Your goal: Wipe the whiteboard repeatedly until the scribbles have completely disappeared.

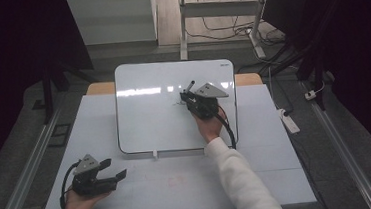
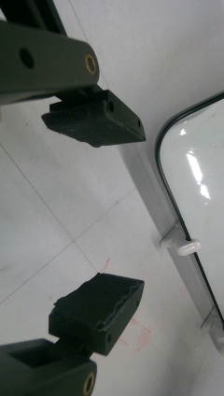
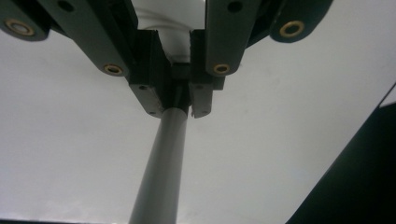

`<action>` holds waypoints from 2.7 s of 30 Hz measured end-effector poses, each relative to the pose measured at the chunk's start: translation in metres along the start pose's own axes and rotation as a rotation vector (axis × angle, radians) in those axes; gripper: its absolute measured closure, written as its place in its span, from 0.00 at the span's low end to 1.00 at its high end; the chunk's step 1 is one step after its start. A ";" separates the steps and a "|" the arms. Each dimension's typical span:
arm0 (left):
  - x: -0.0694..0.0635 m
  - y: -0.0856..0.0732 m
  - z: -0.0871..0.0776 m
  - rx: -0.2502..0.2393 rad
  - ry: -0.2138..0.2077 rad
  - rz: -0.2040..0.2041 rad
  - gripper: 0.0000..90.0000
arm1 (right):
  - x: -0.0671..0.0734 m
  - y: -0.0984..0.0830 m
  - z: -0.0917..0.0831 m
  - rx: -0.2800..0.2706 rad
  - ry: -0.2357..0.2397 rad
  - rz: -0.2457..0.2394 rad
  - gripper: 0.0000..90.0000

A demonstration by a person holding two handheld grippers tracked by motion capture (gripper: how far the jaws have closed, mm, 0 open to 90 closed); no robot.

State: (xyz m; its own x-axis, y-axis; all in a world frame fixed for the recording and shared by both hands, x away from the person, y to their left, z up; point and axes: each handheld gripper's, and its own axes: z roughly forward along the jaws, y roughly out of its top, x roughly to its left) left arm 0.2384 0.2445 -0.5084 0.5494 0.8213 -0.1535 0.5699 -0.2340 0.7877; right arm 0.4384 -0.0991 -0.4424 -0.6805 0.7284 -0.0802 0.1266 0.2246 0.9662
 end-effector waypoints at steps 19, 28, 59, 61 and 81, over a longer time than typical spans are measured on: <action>0.000 -0.001 -0.001 -0.004 0.000 -0.005 0.29 | -0.005 -0.006 -0.005 -0.031 0.006 0.030 0.86; 0.000 0.000 0.000 -0.001 -0.001 -0.002 0.29 | -0.002 -0.011 -0.012 -0.022 -0.032 -0.011 0.86; -0.001 0.002 0.002 -0.004 -0.006 0.006 0.29 | 0.004 -0.019 -0.021 -0.004 -0.057 -0.055 0.86; -0.001 0.002 0.002 -0.005 -0.004 0.002 0.29 | -0.004 -0.019 -0.026 -0.009 -0.088 -0.043 0.86; -0.001 0.003 0.005 0.000 -0.008 0.007 0.29 | 0.002 -0.019 -0.023 0.008 -0.058 -0.049 0.86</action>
State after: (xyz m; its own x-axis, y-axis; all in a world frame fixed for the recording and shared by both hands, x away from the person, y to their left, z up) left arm 0.2425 0.2406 -0.5085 0.5585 0.8153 -0.1529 0.5662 -0.2399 0.7886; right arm 0.4181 -0.1171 -0.4549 -0.6434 0.7523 -0.1417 0.1001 0.2662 0.9587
